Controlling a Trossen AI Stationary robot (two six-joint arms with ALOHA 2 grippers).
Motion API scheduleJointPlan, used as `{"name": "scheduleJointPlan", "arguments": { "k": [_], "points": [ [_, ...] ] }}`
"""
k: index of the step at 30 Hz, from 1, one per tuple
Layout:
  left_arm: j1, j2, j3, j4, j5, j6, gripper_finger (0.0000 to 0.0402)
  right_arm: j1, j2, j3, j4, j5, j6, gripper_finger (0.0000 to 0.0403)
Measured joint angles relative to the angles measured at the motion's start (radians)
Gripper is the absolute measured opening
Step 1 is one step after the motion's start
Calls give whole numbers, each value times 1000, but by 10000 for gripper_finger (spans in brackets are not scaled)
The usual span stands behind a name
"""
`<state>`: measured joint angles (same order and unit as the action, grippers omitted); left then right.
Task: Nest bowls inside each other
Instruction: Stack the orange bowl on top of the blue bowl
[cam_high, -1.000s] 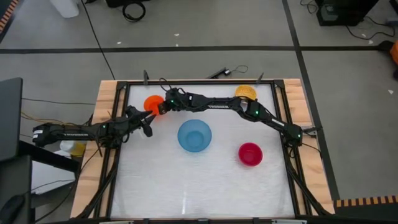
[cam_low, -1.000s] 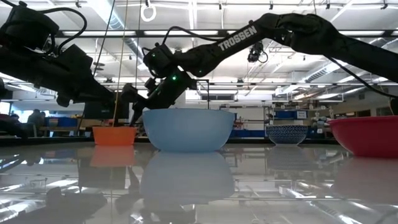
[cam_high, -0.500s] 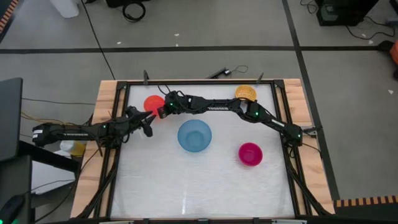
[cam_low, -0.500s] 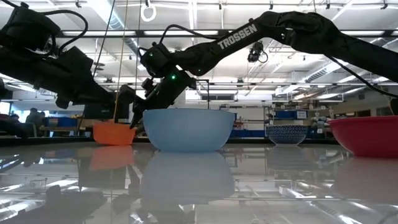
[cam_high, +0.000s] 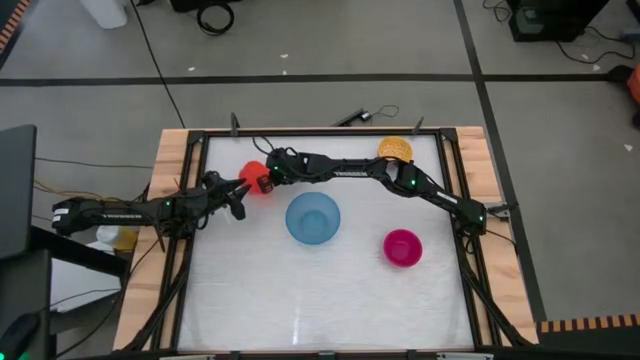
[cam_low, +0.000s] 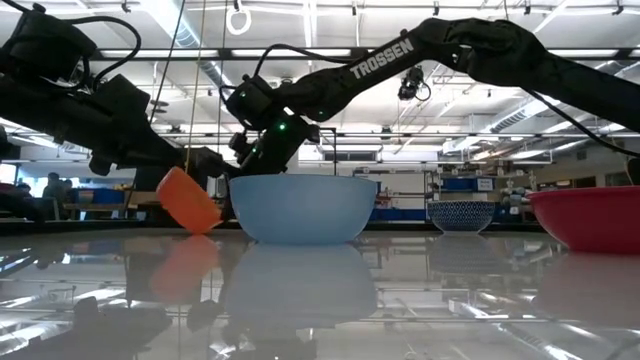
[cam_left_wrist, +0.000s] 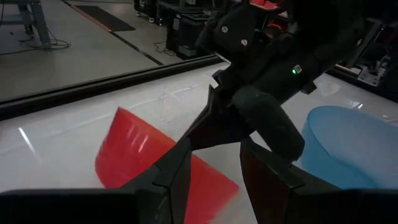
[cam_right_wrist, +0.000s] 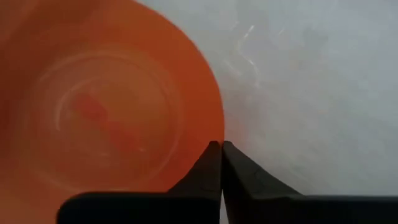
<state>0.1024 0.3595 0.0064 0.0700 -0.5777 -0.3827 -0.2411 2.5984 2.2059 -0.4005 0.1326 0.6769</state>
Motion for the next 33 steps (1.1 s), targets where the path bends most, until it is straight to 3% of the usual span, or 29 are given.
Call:
{"name": "scheduleJointPlan", "arguments": {
  "k": [15,26,33],
  "points": [
    [0,0,0,-1,0,17,141,74,1,0,-85,1,-81,11],
    [0,4,0,-2,-1,8,141,78,-21,-1,-131,32,-147,83],
    [21,82,0,-3,-8,0,141,83,-50,-1,-142,40,-189,131]
  ]
}}
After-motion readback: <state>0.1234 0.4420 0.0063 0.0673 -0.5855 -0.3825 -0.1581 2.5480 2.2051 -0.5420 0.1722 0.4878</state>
